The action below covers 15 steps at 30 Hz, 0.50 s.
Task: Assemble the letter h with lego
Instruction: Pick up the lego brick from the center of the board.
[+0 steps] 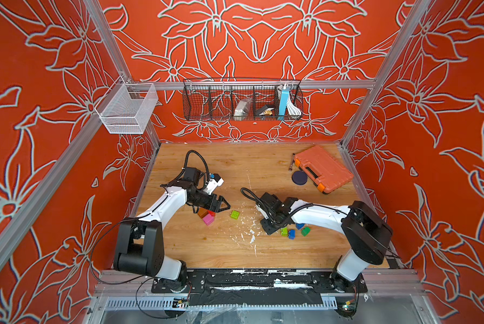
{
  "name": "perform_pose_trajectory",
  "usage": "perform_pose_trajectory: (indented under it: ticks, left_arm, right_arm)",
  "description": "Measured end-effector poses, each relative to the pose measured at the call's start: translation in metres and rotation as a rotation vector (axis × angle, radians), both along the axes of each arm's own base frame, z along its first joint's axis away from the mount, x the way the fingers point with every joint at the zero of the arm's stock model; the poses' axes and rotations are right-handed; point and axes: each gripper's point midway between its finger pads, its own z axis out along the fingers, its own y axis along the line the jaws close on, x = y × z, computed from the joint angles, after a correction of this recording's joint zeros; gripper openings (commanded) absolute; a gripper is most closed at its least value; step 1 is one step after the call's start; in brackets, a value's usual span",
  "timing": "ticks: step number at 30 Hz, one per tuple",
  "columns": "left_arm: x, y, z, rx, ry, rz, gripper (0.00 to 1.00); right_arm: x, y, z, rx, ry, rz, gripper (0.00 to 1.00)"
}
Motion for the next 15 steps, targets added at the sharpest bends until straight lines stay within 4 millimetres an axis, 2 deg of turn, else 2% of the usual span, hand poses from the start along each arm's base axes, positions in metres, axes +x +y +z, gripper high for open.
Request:
perform_pose_trajectory:
  ticks: [4, 7, 11, 15]
  left_arm:
    - [0.001, -0.005, 0.005, -0.032, 0.025, -0.003, 0.87]
    - [0.001, -0.016, 0.013, -0.071, 0.064, -0.02, 0.86]
    - [-0.007, -0.04, 0.026, -0.151, 0.141, -0.077, 0.87]
    - [-0.017, -0.058, 0.035, -0.231, 0.24, -0.113, 0.86]
  right_arm:
    - [0.004, 0.013, 0.015, 0.073, -0.058, 0.048, 0.3]
    - [0.004, 0.028, 0.042, 0.184, -0.156, 0.131, 0.29]
    - [0.003, 0.051, 0.084, 0.365, -0.324, 0.257, 0.3]
    - [0.005, 0.067, 0.11, 0.476, -0.442, 0.351, 0.3]
